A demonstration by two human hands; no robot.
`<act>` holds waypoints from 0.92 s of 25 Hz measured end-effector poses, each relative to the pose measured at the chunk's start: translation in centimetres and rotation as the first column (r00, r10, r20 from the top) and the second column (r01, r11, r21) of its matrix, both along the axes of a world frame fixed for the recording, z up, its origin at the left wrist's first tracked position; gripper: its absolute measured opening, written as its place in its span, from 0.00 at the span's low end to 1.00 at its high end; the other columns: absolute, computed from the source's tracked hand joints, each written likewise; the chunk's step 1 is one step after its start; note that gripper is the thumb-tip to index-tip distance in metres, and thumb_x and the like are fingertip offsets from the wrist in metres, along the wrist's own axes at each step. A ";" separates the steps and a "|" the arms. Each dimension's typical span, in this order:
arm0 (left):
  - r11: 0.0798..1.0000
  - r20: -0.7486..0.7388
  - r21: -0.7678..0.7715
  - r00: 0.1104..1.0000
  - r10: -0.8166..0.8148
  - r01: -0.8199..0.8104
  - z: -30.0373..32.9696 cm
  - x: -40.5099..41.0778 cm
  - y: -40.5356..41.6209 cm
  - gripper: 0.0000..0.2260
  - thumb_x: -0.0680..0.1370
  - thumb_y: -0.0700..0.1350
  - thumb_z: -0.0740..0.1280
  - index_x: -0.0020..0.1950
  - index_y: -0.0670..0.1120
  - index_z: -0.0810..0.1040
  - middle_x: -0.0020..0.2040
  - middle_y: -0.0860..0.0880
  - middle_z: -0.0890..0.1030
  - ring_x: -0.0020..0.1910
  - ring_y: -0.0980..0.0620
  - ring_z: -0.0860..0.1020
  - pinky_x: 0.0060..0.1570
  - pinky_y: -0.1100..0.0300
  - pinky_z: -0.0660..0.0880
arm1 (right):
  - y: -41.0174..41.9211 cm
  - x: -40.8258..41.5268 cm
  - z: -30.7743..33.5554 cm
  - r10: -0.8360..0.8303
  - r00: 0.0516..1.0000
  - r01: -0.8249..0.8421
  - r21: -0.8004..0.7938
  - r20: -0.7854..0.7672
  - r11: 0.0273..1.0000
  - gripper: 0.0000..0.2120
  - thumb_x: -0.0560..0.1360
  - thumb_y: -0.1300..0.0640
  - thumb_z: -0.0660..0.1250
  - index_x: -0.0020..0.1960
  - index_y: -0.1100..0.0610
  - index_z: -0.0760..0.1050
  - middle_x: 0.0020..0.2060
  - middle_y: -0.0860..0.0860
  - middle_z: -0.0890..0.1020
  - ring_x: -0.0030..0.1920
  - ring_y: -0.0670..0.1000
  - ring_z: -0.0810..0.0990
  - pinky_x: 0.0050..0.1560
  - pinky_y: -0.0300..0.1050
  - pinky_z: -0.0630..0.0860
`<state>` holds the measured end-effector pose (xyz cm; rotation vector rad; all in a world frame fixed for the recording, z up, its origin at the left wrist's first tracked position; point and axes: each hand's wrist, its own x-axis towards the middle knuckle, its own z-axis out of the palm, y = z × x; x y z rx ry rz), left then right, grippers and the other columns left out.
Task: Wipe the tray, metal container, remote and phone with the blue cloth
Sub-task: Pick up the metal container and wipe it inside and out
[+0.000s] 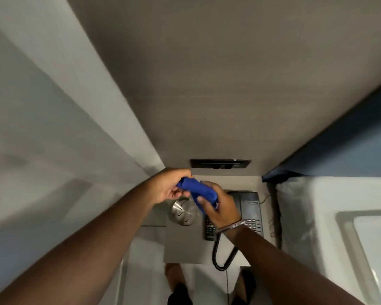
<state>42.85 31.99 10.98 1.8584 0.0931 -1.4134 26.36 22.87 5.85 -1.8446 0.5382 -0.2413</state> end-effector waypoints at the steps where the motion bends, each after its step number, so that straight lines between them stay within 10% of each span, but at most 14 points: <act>1: 0.999 0.038 0.035 0.999 0.032 -0.033 -1.6 1.2 1.4 0.10 0.76 0.51 0.63 0.47 0.47 0.79 0.31 0.49 0.84 0.23 0.55 0.76 0.22 0.67 0.67 | 0.9 1.2 -1.1 -0.093 0.996 0.092 0.082 -0.002 0.992 0.10 0.73 0.60 0.69 0.54 0.54 0.76 0.44 0.43 0.83 0.44 0.39 0.81 0.44 0.37 0.77; 4: 0.984 0.280 0.128 0.956 0.085 -0.125 -8.8 3.0 4.7 0.13 0.77 0.53 0.62 0.52 0.45 0.78 0.35 0.46 0.85 0.27 0.51 0.79 0.25 0.62 0.74 | 1.7 3.0 -4.2 -0.310 0.932 0.359 0.360 -0.188 0.861 0.03 0.76 0.56 0.67 0.44 0.54 0.78 0.35 0.46 0.83 0.39 0.48 0.82 0.35 0.36 0.76; 7: 0.899 0.374 0.362 0.844 -0.384 0.248 -18.9 1.1 7.6 0.13 0.75 0.51 0.68 0.54 0.43 0.79 0.50 0.44 0.84 0.47 0.45 0.81 0.51 0.49 0.79 | 0.8 3.4 -8.3 -0.328 0.858 0.473 0.358 -0.396 0.805 0.11 0.73 0.47 0.68 0.39 0.54 0.78 0.35 0.52 0.82 0.38 0.52 0.80 0.36 0.43 0.75; 14: 0.894 0.396 0.424 0.857 -0.330 0.148 -32.5 -1.5 9.1 0.20 0.70 0.49 0.75 0.58 0.42 0.80 0.54 0.40 0.82 0.51 0.43 0.82 0.52 0.50 0.81 | -1.2 2.9 -13.9 -0.023 0.803 0.243 0.291 -0.596 0.926 0.05 0.72 0.50 0.70 0.47 0.48 0.78 0.46 0.53 0.83 0.50 0.57 0.80 0.57 0.59 0.75; 19: 0.966 0.257 0.257 0.966 -0.037 -0.031 -27.9 -1.8 10.3 0.16 0.72 0.42 0.75 0.55 0.41 0.75 0.50 0.41 0.82 0.44 0.42 0.82 0.43 0.50 0.82 | -1.1 4.6 -6.9 0.271 0.772 -0.123 0.283 -0.575 0.951 0.14 0.70 0.60 0.71 0.54 0.51 0.76 0.51 0.56 0.82 0.52 0.59 0.79 0.57 0.61 0.75; 23: 0.959 0.016 -0.192 0.977 0.215 -0.208 -15.5 -2.7 11.3 0.17 0.79 0.39 0.65 0.67 0.40 0.70 0.48 0.41 0.80 0.39 0.48 0.78 0.35 0.55 0.73 | -0.5 6.6 3.9 0.491 0.732 -0.381 0.314 -0.472 0.870 0.12 0.69 0.64 0.69 0.50 0.51 0.77 0.50 0.57 0.83 0.53 0.59 0.80 0.59 0.60 0.74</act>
